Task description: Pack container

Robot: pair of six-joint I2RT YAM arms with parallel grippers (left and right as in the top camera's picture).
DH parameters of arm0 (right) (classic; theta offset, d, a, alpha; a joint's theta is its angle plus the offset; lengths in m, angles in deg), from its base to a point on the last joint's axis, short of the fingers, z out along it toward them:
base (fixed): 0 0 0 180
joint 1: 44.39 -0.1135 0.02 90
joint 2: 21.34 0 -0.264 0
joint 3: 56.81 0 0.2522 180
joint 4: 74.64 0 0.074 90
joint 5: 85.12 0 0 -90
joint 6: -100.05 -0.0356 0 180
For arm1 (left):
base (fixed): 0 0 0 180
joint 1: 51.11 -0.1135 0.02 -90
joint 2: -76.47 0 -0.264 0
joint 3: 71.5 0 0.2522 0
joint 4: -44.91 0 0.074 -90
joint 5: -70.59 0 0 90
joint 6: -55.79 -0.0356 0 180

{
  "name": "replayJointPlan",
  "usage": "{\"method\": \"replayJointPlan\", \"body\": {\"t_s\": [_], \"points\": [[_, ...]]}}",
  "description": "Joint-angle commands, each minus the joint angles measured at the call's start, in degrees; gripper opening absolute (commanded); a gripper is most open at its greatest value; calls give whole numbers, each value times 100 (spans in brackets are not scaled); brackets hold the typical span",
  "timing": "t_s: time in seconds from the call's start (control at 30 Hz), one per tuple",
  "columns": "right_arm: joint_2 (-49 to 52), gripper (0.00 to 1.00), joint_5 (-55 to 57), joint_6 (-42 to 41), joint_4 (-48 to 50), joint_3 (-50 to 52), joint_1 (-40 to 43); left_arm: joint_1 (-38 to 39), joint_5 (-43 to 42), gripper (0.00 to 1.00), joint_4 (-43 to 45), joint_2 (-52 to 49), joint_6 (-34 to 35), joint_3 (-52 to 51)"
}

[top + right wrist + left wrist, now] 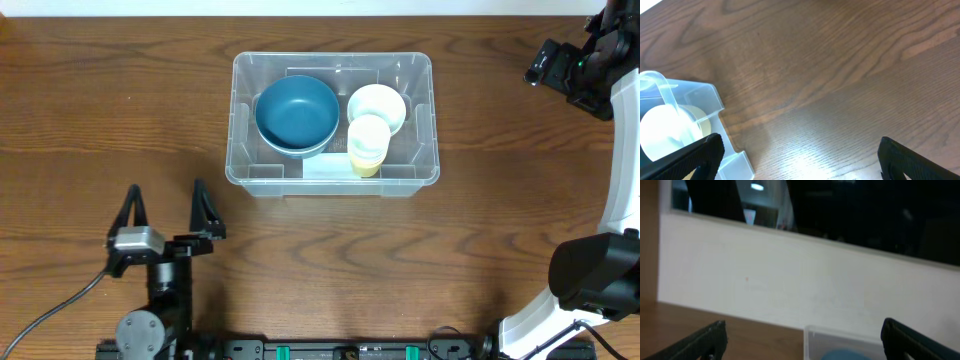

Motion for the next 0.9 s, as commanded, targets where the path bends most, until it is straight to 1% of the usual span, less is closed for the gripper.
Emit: {"method": "replayJointPlan", "body": {"t_s": [0.0, 0.13, 0.27, 0.53, 0.67, 0.7, 0.87], "points": [[-114, 99, -2, -79, -2, -72, 17, -48, -125, 98, 291, 293, 96, -446], [-114, 99, -2, -79, -2, -72, 15, -323, -295, 98, 264, 382, 358, -649], [-114, 99, -2, -79, -2, -72, 15, -472, -319, 98, -17, 382, 393, -649], [-114, 99, 0, -79, -2, -72, 17, -483, -289, 98, -1504, 382, 391, -726], [-114, 99, -2, -79, -2, -72, 17, -481, -297, 98, -1641, 382, 400, -1047], [-114, 99, -2, -79, -2, -72, 17, -481, -297, 98, -1851, 382, 437, -1043], [-114, 99, -2, -79, -2, -72, 17, -481, -313, 98, -1834, 385, 389, -1043]]}}
